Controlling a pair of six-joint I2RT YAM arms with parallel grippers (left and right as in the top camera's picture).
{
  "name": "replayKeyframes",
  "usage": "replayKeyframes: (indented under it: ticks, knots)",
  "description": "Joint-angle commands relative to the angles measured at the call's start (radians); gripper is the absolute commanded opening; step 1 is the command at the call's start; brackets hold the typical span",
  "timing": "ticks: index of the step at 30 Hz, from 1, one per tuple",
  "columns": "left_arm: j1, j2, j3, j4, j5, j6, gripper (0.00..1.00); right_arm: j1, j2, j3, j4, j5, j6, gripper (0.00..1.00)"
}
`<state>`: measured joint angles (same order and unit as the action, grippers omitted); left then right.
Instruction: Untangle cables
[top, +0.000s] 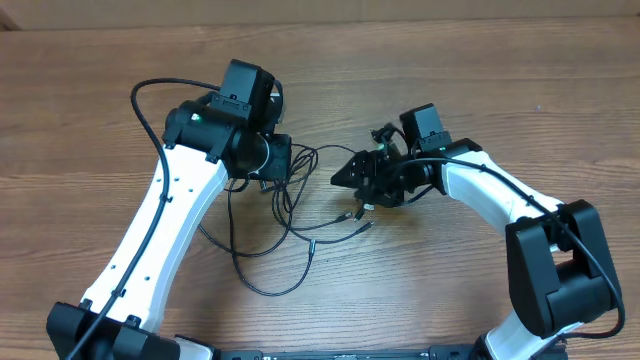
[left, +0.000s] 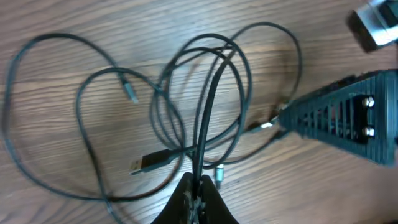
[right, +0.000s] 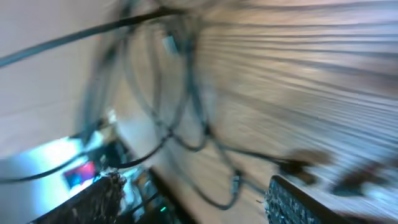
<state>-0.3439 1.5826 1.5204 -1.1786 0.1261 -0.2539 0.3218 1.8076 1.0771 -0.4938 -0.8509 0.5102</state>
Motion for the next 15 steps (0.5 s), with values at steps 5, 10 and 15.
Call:
replayKeyframes:
  ticks: [5,10,15]
  knots:
    - [0.009,0.008,-0.130,0.077,0.130,0.041,0.04,0.039,0.004,0.024,0.103,-0.155,0.081,0.63]
    - [0.009,0.008,-0.160,0.101,0.132,0.040,0.04,0.082,0.004,0.024,0.104,0.078,0.228,0.60]
    - [0.009,0.008,-0.161,0.120,0.142,0.035,0.04,0.124,0.004,0.024,0.103,0.248,0.262,0.59]
